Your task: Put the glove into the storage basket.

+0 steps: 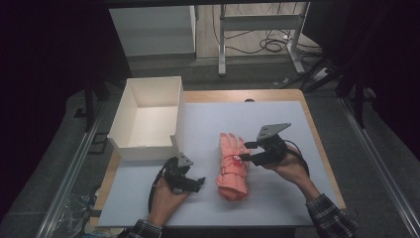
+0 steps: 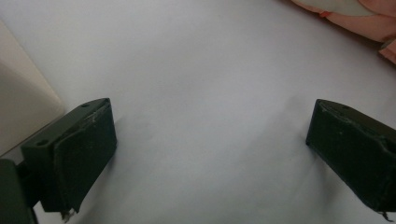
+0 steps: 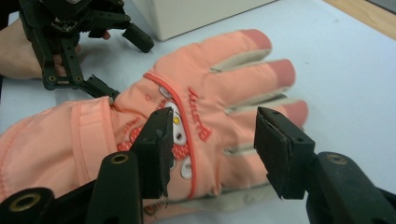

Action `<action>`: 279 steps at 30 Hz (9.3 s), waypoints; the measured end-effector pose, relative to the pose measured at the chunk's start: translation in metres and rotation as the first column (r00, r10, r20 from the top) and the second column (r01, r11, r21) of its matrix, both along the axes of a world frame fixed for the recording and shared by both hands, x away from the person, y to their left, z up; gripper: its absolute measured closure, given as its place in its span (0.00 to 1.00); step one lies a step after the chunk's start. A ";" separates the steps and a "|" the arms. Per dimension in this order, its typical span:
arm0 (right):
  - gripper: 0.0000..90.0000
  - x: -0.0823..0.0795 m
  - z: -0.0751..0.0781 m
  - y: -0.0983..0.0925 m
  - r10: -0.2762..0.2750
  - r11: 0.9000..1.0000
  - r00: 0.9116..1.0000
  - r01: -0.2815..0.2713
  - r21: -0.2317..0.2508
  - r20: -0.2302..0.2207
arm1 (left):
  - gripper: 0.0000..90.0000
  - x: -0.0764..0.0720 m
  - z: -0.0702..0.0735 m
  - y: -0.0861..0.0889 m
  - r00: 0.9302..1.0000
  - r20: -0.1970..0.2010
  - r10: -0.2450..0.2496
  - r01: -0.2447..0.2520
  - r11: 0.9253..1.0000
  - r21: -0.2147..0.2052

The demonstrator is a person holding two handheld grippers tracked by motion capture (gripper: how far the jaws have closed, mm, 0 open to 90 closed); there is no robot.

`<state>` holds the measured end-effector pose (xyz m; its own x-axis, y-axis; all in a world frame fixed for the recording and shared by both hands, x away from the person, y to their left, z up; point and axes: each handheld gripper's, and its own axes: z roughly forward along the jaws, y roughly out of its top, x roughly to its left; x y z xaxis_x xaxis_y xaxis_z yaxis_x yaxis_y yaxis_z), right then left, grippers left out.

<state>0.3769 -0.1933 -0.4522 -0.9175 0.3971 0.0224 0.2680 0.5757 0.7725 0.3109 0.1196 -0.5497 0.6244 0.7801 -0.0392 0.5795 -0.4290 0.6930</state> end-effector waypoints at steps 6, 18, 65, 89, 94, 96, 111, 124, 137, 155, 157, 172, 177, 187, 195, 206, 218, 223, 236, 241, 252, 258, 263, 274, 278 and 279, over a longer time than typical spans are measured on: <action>0.49 -0.005 -0.006 -0.012 -0.036 0.999 0.999 0.036 0.007 0.012 | 0.02 0.000 0.000 0.000 1.000 -0.001 -0.004 0.004 1.000 0.005; 0.54 -0.022 -0.022 -0.024 -0.091 0.996 0.996 0.091 0.001 -0.008 | 0.02 0.000 0.000 0.000 1.000 -0.003 -0.003 0.003 1.000 0.004; 0.91 -0.080 -0.079 -0.002 -0.011 1.000 0.988 0.008 -0.015 -0.152 | 0.05 -0.005 0.002 0.015 1.000 0.000 -0.028 0.028 1.000 0.012; 0.90 -0.076 -0.081 0.055 0.013 0.999 0.992 -0.017 -0.033 -0.122 | 0.05 -0.015 0.000 0.042 1.000 -0.004 -0.024 0.024 1.000 0.002; 0.90 -0.072 -0.082 0.063 0.005 1.000 0.993 -0.008 -0.029 -0.117 | 0.04 -0.015 -0.001 0.043 0.999 -0.004 -0.042 0.042 0.999 0.005; 0.90 -0.070 -0.083 0.065 0.005 1.000 0.993 -0.008 -0.026 -0.117 | 0.04 -0.015 -0.001 0.043 0.999 -0.004 -0.043 0.043 0.999 0.005; 0.83 -0.073 -0.078 0.053 -0.031 0.999 0.997 0.028 -0.045 -0.069 | 0.05 -0.014 0.002 0.044 0.997 -0.022 -0.072 0.073 0.997 0.005; 0.68 -0.066 -0.072 -0.003 -0.201 0.978 0.979 0.201 -0.063 -0.008 | 0.03 -0.014 0.029 0.042 0.983 -0.053 -0.174 0.172 0.984 -0.038; 0.44 -0.047 -0.073 -0.051 -0.342 0.935 0.940 0.342 -0.091 0.013 | 0.01 -0.004 0.070 0.023 0.962 -0.051 -0.268 0.267 0.964 -0.017; 0.29 -0.037 -0.078 -0.073 -0.385 0.918 0.923 0.386 -0.088 0.030 | 0.00 0.030 0.088 -0.038 0.926 -0.097 -0.365 0.371 0.927 0.059; 0.29 -0.037 -0.078 -0.073 -0.384 0.919 0.923 0.385 -0.088 0.031 | 0.00 0.033 0.085 -0.045 0.923 -0.107 -0.370 0.379 0.922 0.074; 0.29 -0.038 -0.078 -0.073 -0.384 0.918 0.923 0.386 -0.088 0.032 | 0.00 0.045 0.048 -0.069 0.912 -0.178 -0.368 0.398 0.901 0.174; 0.29 -0.038 -0.078 -0.073 -0.384 0.918 0.923 0.386 -0.089 0.033 | 0.00 0.043 0.033 -0.077 0.915 -0.197 -0.353 0.394 0.889 0.234; 0.29 -0.038 -0.078 -0.073 -0.385 0.918 0.922 0.386 -0.090 0.033 | 0.28 0.035 0.037 -0.080 0.897 -0.205 -0.391 0.434 0.865 0.251; 0.28 -0.038 -0.078 -0.073 -0.385 0.918 0.922 0.386 -0.090 0.033 | 0.48 0.034 0.046 -0.078 0.907 -0.201 -0.371 0.411 0.885 0.219; 0.29 -0.038 -0.078 -0.073 -0.385 0.918 0.922 0.386 -0.089 0.033 | 0.51 0.044 0.072 -0.080 0.926 -0.150 -0.346 0.368 0.916 0.159; 0.29 -0.038 -0.079 -0.073 -0.384 0.919 0.923 0.385 -0.089 0.032 | 0.50 0.065 0.103 -0.087 0.969 -0.095 -0.230 0.244 0.954 0.176; 0.29 -0.038 -0.079 -0.073 -0.383 0.919 0.923 0.384 -0.089 0.033 | 0.49 0.073 0.112 -0.088 0.976 -0.074 -0.205 0.215 0.961 0.172; 0.29 -0.038 -0.079 -0.073 -0.383 0.919 0.923 0.385 -0.086 0.034 | 0.49 0.096 0.146 -0.079 0.994 -0.014 -0.108 0.108 0.984 0.142; 0.29 -0.038 -0.079 -0.073 -0.383 0.919 0.923 0.385 -0.085 0.033 | 0.49 0.103 0.157 -0.073 0.998 -0.001 -0.063 0.063 0.987 0.145; 0.29 -0.038 -0.079 -0.073 -0.383 0.919 0.923 0.384 -0.086 0.034 | 0.48 0.122 0.187 -0.047 0.999 0.024 0.043 -0.046 0.988 0.147; 0.29 -0.038 -0.079 -0.073 -0.382 0.920 0.923 0.384 -0.084 0.033 | 0.48 0.126 0.197 -0.027 0.994 0.033 0.107 -0.111 0.983 0.147; 0.29 -0.038 -0.079 -0.073 -0.382 0.920 0.923 0.384 -0.083 0.033 | 0.48 0.128 0.201 -0.008 0.987 0.040 0.155 -0.159 0.977 0.144; 0.29 -0.038 -0.079 -0.073 -0.383 0.919 0.923 0.384 -0.085 0.035 | 0.47 0.129 0.205 0.045 0.959 0.046 0.278 -0.282 0.950 0.136; 0.29 -0.038 -0.079 -0.073 -0.382 0.920 0.924 0.383 -0.082 0.036 | 0.47 0.128 0.197 0.070 0.939 0.034 0.341 -0.343 0.931 0.125; 0.29 -0.038 -0.079 -0.073 -0.383 0.920 0.923 0.384 -0.082 0.035 | 0.47 0.129 0.195 0.075 0.936 0.031 0.351 -0.352 0.928 0.121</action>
<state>0.3392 -0.2662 -0.5312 -0.6946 0.7182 -0.0420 0.4684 0.4957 0.7313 0.4394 0.1946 -0.3547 0.3087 0.9482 0.0747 0.7033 -0.2804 0.6532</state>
